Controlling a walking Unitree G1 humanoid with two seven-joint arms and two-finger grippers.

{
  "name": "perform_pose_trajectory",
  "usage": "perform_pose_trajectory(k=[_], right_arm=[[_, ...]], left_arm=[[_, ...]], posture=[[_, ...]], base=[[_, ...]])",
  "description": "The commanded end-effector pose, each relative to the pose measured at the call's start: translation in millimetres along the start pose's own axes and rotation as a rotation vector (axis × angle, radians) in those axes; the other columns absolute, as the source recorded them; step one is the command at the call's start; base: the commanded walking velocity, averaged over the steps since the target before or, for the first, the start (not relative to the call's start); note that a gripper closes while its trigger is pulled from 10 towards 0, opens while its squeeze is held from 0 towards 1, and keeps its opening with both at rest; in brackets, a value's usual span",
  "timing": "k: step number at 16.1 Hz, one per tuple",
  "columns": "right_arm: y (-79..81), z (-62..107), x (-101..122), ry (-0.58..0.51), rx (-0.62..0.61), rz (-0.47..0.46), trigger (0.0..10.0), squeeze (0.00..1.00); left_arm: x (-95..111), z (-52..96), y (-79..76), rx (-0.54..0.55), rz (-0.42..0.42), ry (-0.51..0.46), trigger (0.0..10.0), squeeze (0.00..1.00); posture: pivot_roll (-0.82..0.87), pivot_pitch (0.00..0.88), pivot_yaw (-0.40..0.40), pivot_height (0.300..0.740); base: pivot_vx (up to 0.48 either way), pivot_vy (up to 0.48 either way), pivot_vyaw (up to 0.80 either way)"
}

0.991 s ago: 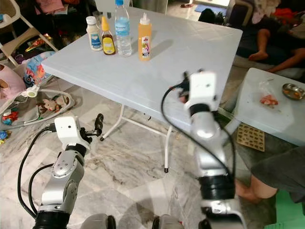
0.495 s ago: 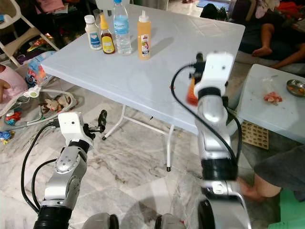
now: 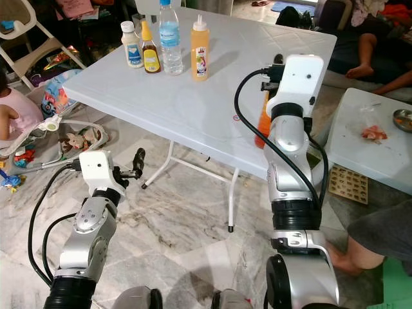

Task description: Restocking fridge

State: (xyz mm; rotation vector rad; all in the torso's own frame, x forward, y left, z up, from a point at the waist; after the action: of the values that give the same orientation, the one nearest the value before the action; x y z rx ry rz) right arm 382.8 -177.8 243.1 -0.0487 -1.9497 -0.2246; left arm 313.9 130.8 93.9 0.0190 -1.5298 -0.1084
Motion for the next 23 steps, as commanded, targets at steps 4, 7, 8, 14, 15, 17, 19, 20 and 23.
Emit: perform_pose_trajectory(k=[4,7,8,14,15,17,19,20,23], right_arm=[[-13.8,5.1,-2.1,-0.019,-0.051,0.033,10.0,0.00],[-18.2,12.6,-10.4,0.008,-0.066,0.038,10.0,0.00],[-18.4,13.6,-12.0,0.013,-0.067,0.037,10.0,0.00],[-20.8,10.0,-9.4,0.002,-0.066,0.042,10.0,0.00],[-21.0,9.4,-8.9,0.000,-0.066,0.042,10.0,0.00],[-20.0,7.3,-6.2,-0.011,-0.056,0.043,10.0,0.00],[-16.8,8.0,-5.1,-0.016,-0.041,0.042,10.0,0.00],[-15.0,7.3,-3.1,-0.023,-0.032,0.042,10.0,0.00],[-8.9,1.6,6.5,-0.058,0.005,0.044,10.0,0.00]], left_arm=[[2.3,-0.8,-1.6,-0.010,-0.019,-0.011,10.0,0.00],[1.3,0.2,-2.4,-0.012,-0.022,-0.009,10.0,0.00],[1.4,0.2,-2.4,-0.013,-0.023,-0.009,10.0,0.00],[9.5,1.8,-3.3,-0.064,-0.040,-0.073,10.0,0.00],[10.1,1.7,-3.4,-0.067,-0.046,-0.077,10.0,0.00],[12.7,2.4,-5.2,-0.084,-0.040,-0.096,10.0,0.00],[12.4,2.5,-5.2,-0.085,-0.040,-0.097,10.0,0.00],[12.3,2.5,-5.6,-0.087,-0.039,-0.099,10.0,0.00],[12.2,2.0,-6.4,-0.091,-0.037,-0.102,10.0,0.00]], posture=[[-0.04,0.009,0.038,0.740],[-0.05,0.014,0.039,0.740],[-0.05,0.014,0.039,0.740],[-0.05,0.016,0.043,0.740],[-0.05,0.016,0.043,0.740],[-0.05,0.014,0.043,0.740],[-0.05,0.014,0.043,0.740],[-0.05,0.014,0.042,0.740],[-0.05,0.011,0.041,0.740]], base=[[0.000,0.000,0.00],[0.000,0.000,0.00],[0.000,0.000,0.00],[0.000,0.000,0.00],[0.000,0.000,0.00],[0.454,0.000,0.00],[0.480,0.000,0.00],[0.480,0.000,0.00],[0.480,0.000,0.00]])
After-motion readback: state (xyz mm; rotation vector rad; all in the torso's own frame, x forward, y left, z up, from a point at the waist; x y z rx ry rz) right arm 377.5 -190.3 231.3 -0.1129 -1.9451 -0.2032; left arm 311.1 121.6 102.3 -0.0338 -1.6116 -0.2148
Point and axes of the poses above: a point about 5 cm out from each wrist's last joint towards the gripper, its own z axis pointing back from the gripper into the wrist, its own x axis along the axis of the wrist's last joint, y = z × x, the point moved 3 cm from there along -z, pointing out of the wrist towards the gripper, and after that the axes turned 11 degrees about -z, right-handed, at the moved point
